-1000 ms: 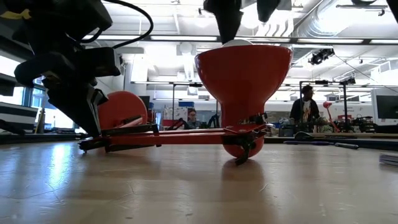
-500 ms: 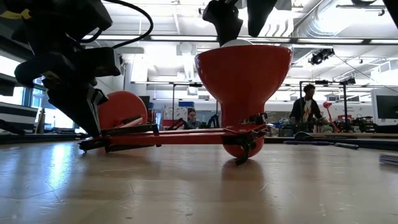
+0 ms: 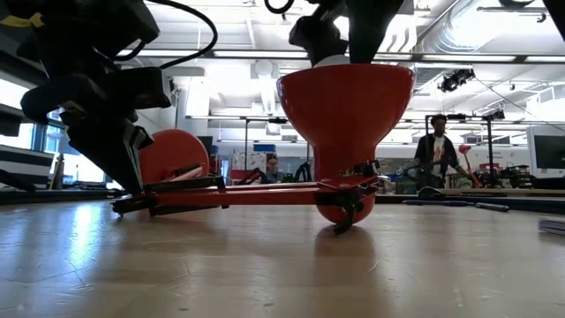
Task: Screw lightbulb
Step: Insert the lightbulb into the desk lamp
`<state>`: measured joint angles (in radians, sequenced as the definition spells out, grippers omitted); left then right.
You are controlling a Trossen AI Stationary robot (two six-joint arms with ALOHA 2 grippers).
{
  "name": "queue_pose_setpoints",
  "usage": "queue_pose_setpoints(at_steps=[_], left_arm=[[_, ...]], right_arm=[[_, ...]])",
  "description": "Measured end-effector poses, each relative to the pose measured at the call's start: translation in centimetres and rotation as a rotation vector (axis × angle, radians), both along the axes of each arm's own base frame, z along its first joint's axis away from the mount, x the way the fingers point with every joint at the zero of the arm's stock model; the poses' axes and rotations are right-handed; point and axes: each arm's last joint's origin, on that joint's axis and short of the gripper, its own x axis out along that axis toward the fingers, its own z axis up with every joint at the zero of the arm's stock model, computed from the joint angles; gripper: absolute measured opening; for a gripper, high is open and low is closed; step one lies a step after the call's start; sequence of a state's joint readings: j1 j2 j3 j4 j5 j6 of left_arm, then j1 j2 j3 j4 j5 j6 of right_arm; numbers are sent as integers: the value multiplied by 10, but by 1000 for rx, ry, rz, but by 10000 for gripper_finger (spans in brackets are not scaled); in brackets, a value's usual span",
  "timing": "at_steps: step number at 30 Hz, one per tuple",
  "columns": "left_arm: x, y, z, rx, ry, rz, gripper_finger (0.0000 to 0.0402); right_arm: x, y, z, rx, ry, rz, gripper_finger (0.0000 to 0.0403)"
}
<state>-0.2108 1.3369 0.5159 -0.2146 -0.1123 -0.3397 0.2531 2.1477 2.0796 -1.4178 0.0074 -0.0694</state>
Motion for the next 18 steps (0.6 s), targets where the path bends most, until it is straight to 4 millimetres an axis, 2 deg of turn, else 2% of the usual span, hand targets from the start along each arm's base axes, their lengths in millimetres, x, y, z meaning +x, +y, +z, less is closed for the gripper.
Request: queue_pose_setpoints(at_steps=[11, 18], left_arm=[[0, 0, 0, 1, -1, 0, 0], [0, 0, 0, 1, -1, 1, 0]], right_arm=[[1, -1, 0, -3, -4, 40, 314], [4, -3, -8, -13, 13, 34, 314]])
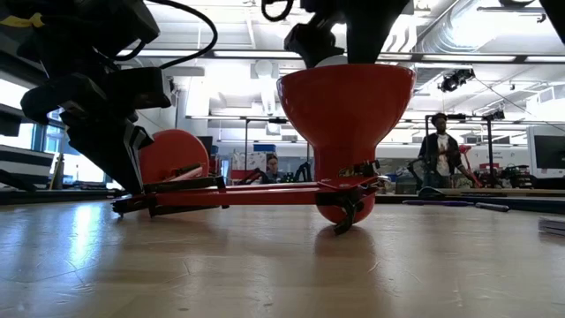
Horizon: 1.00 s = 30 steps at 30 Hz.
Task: Screw lightbulb
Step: Insert the lightbulb into the desk lamp
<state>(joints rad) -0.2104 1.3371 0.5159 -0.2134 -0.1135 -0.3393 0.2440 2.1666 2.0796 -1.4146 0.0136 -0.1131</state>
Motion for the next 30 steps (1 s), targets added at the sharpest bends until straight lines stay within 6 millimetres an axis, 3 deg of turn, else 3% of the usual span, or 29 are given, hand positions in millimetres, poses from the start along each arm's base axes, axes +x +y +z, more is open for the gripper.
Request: queue_pose_setpoints(at_steps=[9, 16, 19, 30], left_arm=[[0, 0, 0, 0, 0, 0, 0], [0, 0, 0, -5, 0, 10, 0], [0, 0, 0, -8, 0, 14, 0], [0, 0, 0, -14, 0, 23, 0]], right_arm=[[0, -1, 0, 2, 7, -22, 307], [0, -1, 0, 15, 8, -157, 231], [1, -1, 0, 33, -6, -269, 213], [2, 0, 0, 66, -22, -870, 214]])
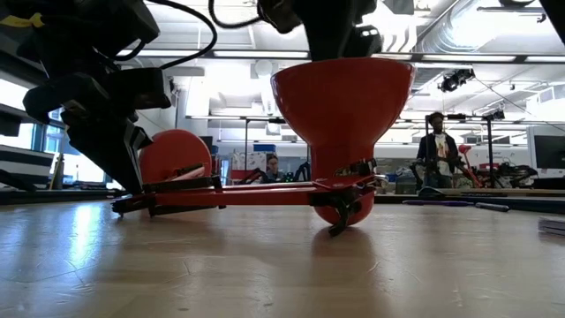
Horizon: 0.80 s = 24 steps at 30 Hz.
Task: Screw lightbulb
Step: Insert the lightbulb into the desk lamp
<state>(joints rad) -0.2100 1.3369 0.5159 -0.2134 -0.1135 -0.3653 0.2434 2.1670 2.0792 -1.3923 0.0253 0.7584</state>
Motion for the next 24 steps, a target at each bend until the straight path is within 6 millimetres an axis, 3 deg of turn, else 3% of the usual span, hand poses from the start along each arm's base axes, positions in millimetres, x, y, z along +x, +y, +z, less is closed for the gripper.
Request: queue_pose_setpoints(at_steps=[6, 13, 24], left_arm=[[0, 0, 0, -1, 0, -1, 0], [0, 0, 0, -3, 0, -2, 0], [0, 0, 0, -4, -1, -2, 0]], right_arm=[[-1, 1, 0, 29, 4, -340, 213], [-2, 12, 0, 98, 9, -623, 218], [-2, 27, 0, 97, -32, -497, 280]])
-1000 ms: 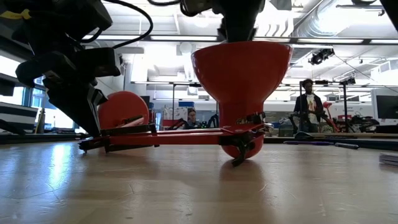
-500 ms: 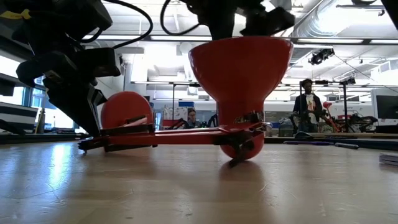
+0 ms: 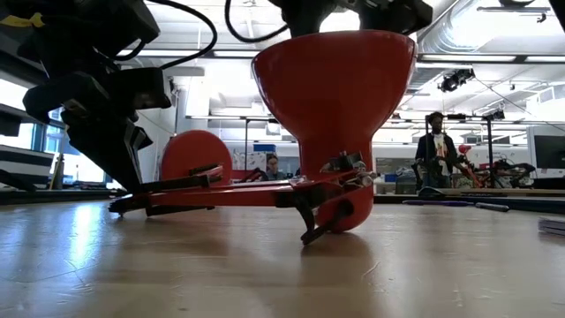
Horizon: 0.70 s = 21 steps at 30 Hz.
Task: Screw lightbulb
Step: Insert the lightbulb into the desk lamp
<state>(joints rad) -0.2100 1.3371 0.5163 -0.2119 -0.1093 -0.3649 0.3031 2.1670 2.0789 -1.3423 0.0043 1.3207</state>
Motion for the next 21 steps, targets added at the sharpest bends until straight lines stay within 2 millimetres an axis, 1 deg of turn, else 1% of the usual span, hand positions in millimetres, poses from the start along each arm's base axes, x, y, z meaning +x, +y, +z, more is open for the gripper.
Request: queue_pose_setpoints(at_steps=[4, 8, 11, 18, 21], left_arm=[[0, 0, 0, 0, 0, 0, 0], [0, 0, 0, 1, 0, 0, 0], [0, 0, 0, 1, 0, 0, 0], [0, 0, 0, 2, 0, 0, 0], [0, 0, 0, 2, 1, 0, 0]], right_arm=[[0, 1, 1, 21, -7, 153, 298], [-1, 2, 3, 30, -15, 317, 301], [-5, 1, 10, 20, -30, 438, 301], [-10, -11, 26, -79, -75, 704, 302], [-8, -11, 27, -116, -114, 898, 302]])
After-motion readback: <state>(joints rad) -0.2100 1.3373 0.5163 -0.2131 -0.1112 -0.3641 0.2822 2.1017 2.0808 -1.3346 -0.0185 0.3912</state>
